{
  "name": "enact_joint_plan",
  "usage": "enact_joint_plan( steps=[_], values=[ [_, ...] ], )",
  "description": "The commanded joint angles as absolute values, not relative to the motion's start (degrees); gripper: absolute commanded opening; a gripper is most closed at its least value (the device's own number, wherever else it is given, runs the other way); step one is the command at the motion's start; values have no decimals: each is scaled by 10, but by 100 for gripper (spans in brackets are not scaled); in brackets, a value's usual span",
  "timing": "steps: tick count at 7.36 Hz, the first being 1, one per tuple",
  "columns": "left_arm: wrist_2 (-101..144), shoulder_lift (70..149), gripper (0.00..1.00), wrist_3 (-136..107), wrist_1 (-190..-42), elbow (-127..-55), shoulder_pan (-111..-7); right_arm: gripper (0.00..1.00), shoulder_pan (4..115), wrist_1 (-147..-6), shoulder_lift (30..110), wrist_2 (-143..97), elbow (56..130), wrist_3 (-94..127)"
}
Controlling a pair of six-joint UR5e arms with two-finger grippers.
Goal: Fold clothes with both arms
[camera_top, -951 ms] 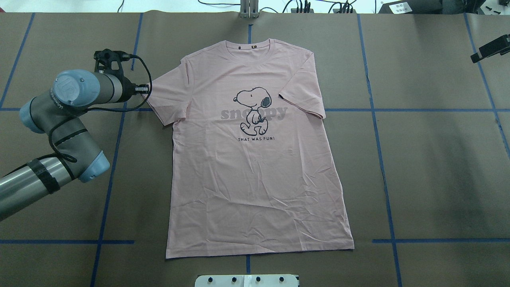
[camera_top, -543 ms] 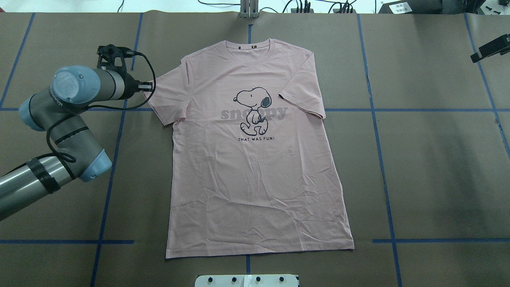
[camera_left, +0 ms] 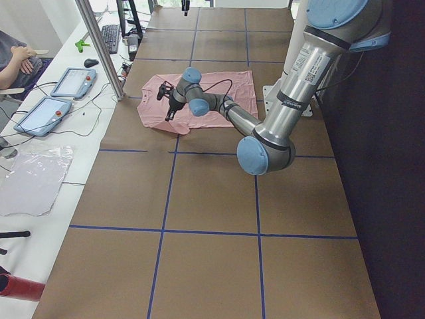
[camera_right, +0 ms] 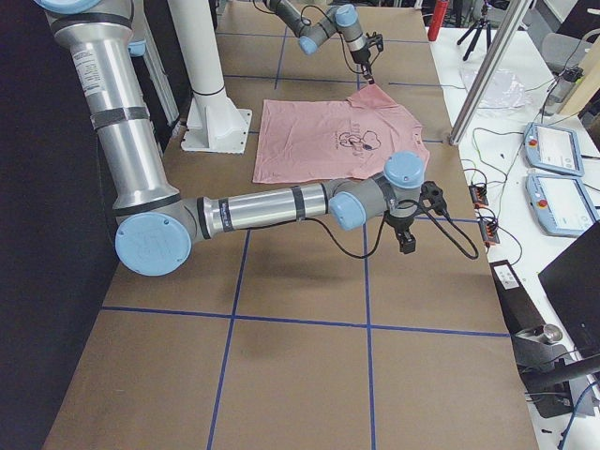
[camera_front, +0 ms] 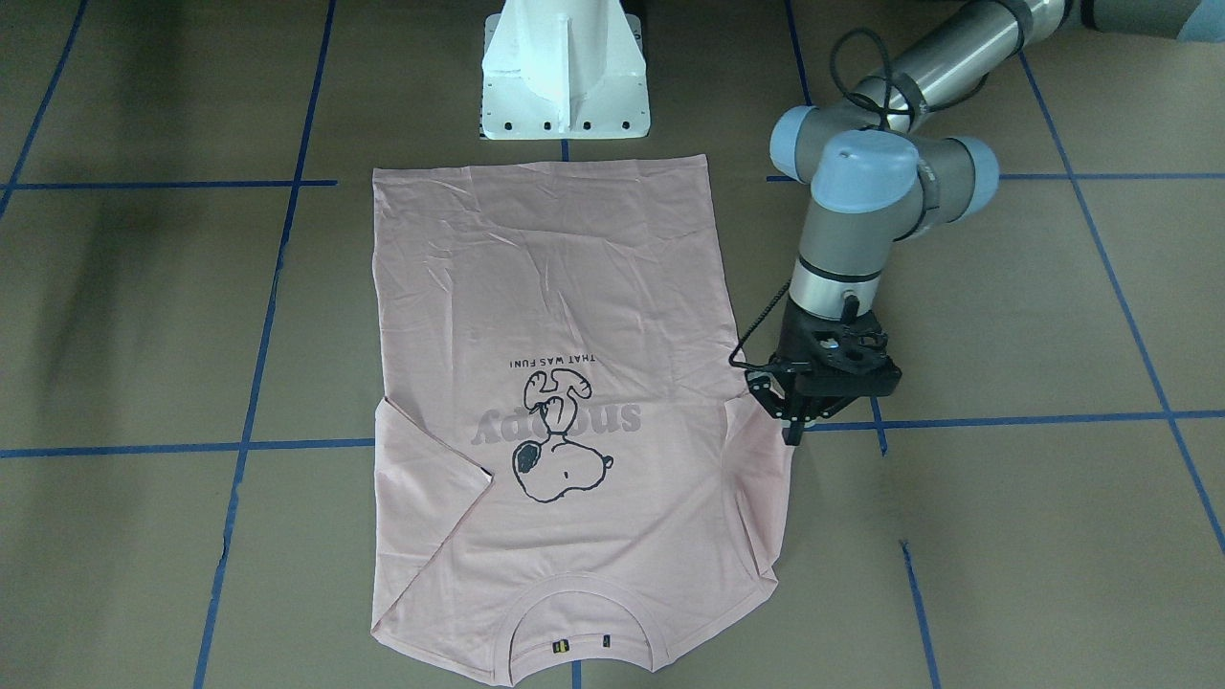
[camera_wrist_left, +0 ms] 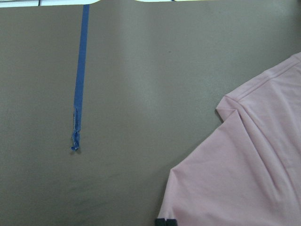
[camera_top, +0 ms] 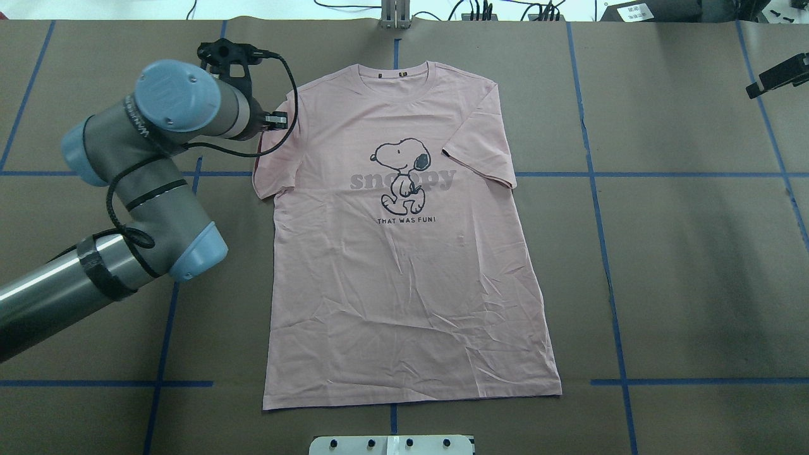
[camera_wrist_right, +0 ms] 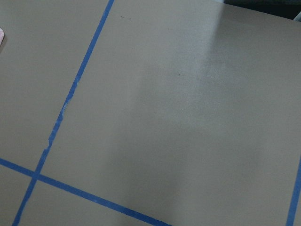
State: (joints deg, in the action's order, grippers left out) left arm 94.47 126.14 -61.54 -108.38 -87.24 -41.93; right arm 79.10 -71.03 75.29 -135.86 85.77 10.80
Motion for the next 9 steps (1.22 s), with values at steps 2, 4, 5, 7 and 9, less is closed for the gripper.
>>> enact_joint_plan(
  steps=[2,4,5,7,9],
  values=[
    [940,1394,0,-643,-1045,-725,-403,100,790,-710,752,-1358,857,109],
    [940,1448,0,-642,-1052,-642,-402,100,790,-711,752,-1358,857,110],
    [940,1448,0,-641,-1058,-642,-402,100,790,-710,752,-1358,856,110],
    [944,1435,100,-635,-1085,-659,-401,100,790,-710,753,-1358,859,116],
    [969,1366,100,-599,-1081,-787,-401,100,777,-711,754,-1357,902,211]
  ],
)
